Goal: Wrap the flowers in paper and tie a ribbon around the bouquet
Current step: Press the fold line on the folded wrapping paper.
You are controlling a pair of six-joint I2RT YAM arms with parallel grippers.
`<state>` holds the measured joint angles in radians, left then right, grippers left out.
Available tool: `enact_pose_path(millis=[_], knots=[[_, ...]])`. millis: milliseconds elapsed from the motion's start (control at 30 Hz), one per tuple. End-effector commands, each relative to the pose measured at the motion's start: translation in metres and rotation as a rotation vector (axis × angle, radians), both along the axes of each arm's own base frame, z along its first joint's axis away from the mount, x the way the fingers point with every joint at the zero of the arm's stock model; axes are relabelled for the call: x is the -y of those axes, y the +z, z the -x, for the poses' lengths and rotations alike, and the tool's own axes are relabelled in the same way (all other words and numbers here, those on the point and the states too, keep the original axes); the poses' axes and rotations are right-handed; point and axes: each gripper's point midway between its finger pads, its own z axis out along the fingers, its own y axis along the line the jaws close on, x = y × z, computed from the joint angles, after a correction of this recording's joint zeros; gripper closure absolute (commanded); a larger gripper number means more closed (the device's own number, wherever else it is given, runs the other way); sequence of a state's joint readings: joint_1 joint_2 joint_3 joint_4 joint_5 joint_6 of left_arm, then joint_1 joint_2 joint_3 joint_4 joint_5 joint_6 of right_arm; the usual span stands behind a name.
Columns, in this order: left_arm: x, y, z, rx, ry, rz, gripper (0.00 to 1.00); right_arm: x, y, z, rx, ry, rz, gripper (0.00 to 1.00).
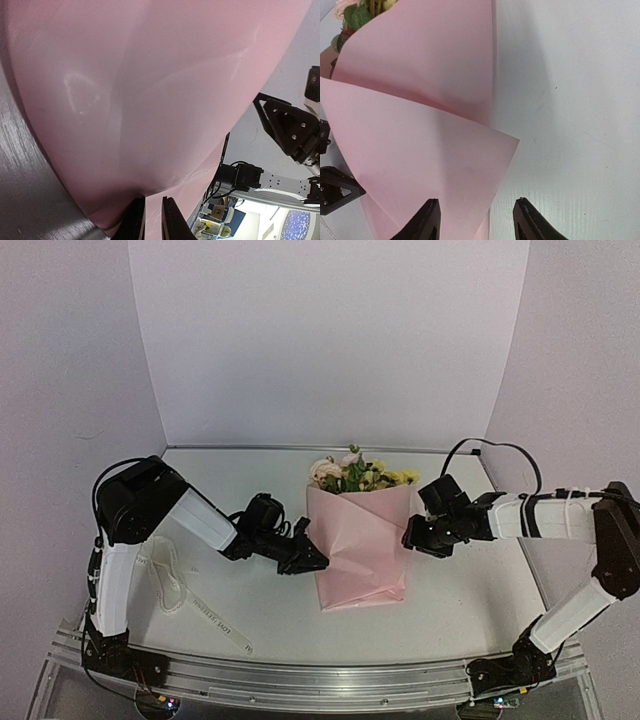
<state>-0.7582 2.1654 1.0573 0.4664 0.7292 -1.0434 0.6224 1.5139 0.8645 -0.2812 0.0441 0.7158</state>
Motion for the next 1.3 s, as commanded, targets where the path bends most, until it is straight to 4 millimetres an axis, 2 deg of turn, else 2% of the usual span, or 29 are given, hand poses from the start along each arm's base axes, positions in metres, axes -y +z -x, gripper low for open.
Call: enact_pose_path(millis=[0,67,133,267,400,633,933,1100,1267], knots=[[-0.009,-0.025,-0.005,-0.014,0.04,-0.096,0.86,0.0,0.055,-0.001,0.126,0.018,0.107,0.45],[-0.009,-0.025,-0.006,-0.015,0.041,-0.098,0.86,-0.018,0.065,0.0,0.149,0.068,0.119,0.44],[-0.008,-0.024,-0.007,-0.013,0.04,-0.098,0.86,-0.037,0.062,0.002,0.137,0.117,0.13,0.44],[-0.007,-0.024,-0.008,-0.011,0.04,-0.101,0.86,-0.076,0.038,0.005,0.093,0.221,0.161,0.42],[-0.006,-0.023,-0.009,-0.009,0.038,-0.099,0.86,-0.097,0.007,0.008,0.048,0.274,0.192,0.41],[-0.006,-0.02,-0.009,-0.007,0.039,-0.096,0.86,-0.105,-0.021,0.012,0.027,0.306,0.255,0.33],[-0.007,-0.017,-0.009,-0.004,0.042,-0.093,0.86,-0.111,-0.04,0.018,0.007,0.339,0.301,0.24],[-0.005,-0.004,-0.011,0.013,0.047,-0.07,0.85,-0.109,-0.059,0.021,-0.032,0.349,0.326,0.22],[-0.003,0.007,-0.02,0.032,0.06,-0.053,0.84,-0.105,-0.07,0.024,-0.052,0.355,0.35,0.21]])
